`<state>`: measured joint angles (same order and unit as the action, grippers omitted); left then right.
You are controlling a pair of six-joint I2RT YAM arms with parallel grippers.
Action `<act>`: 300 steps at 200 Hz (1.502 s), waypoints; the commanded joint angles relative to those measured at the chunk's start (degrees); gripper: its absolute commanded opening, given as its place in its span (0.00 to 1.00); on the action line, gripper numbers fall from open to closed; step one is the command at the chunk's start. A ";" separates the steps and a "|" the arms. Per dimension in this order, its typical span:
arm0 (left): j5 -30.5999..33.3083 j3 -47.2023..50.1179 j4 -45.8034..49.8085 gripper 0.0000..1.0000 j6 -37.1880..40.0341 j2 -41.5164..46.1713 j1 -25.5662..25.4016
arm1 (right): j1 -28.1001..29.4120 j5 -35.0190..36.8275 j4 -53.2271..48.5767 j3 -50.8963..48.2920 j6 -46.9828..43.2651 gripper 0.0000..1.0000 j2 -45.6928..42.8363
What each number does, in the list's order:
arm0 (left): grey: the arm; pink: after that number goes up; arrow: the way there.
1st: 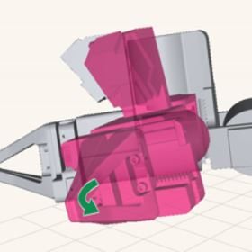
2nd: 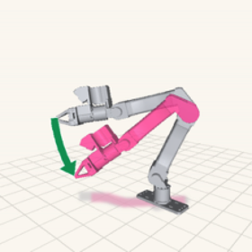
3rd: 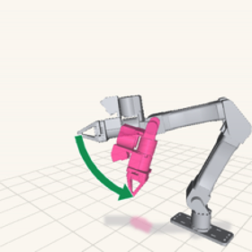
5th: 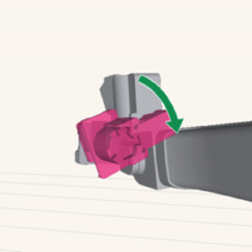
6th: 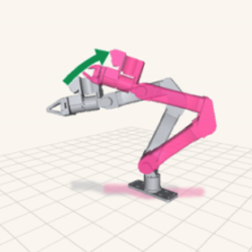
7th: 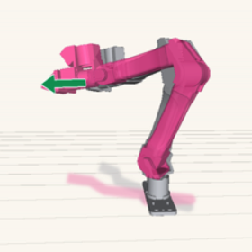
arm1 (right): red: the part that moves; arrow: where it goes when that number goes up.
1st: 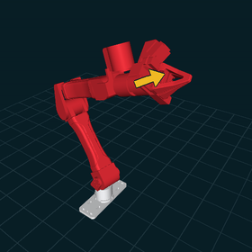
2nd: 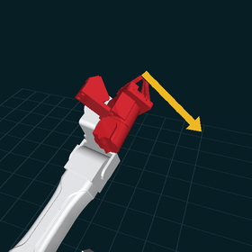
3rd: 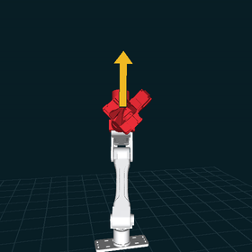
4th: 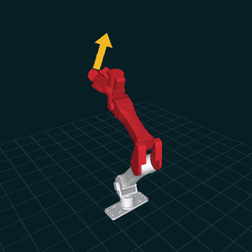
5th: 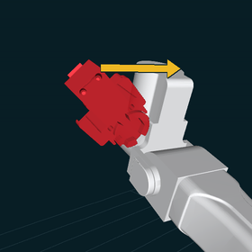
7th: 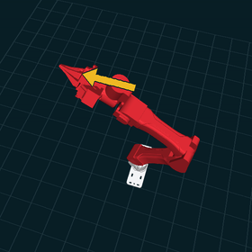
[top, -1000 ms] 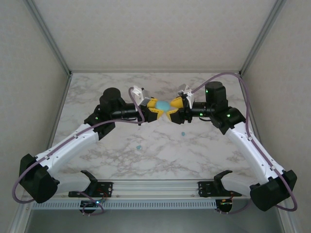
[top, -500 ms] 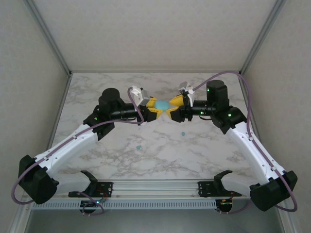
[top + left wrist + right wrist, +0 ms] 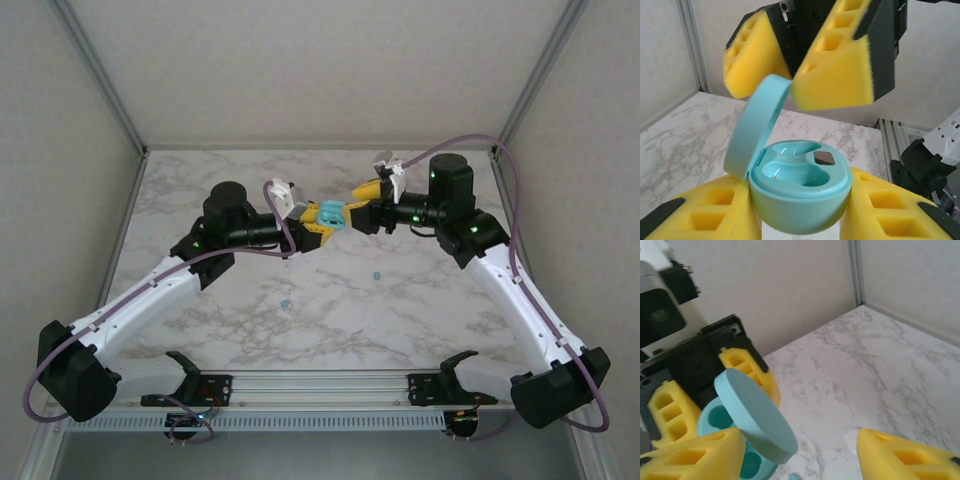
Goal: Insert wireless bluetooth earbuds into charging case
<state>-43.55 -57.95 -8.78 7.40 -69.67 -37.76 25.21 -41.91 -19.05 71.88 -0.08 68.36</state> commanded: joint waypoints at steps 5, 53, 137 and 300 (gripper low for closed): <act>-0.67 1.74 -4.26 0.21 -1.44 1.72 -0.30 | -0.34 5.46 -0.12 3.73 4.24 0.62 1.82; 4.69 3.85 -6.95 0.21 -3.07 2.35 -0.25 | -0.34 0.83 -2.93 8.65 10.05 0.64 3.25; 10.03 9.73 -19.79 0.20 -11.29 2.52 1.44 | -0.31 1.14 -14.06 10.20 5.13 0.64 1.75; 11.03 7.11 -22.70 0.22 -5.89 3.12 1.72 | 2.60 -20.03 -5.51 13.79 49.23 0.65 15.75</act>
<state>-32.45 -49.12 -30.00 0.25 -66.96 -36.27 27.24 -58.11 -22.37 83.85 48.84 82.78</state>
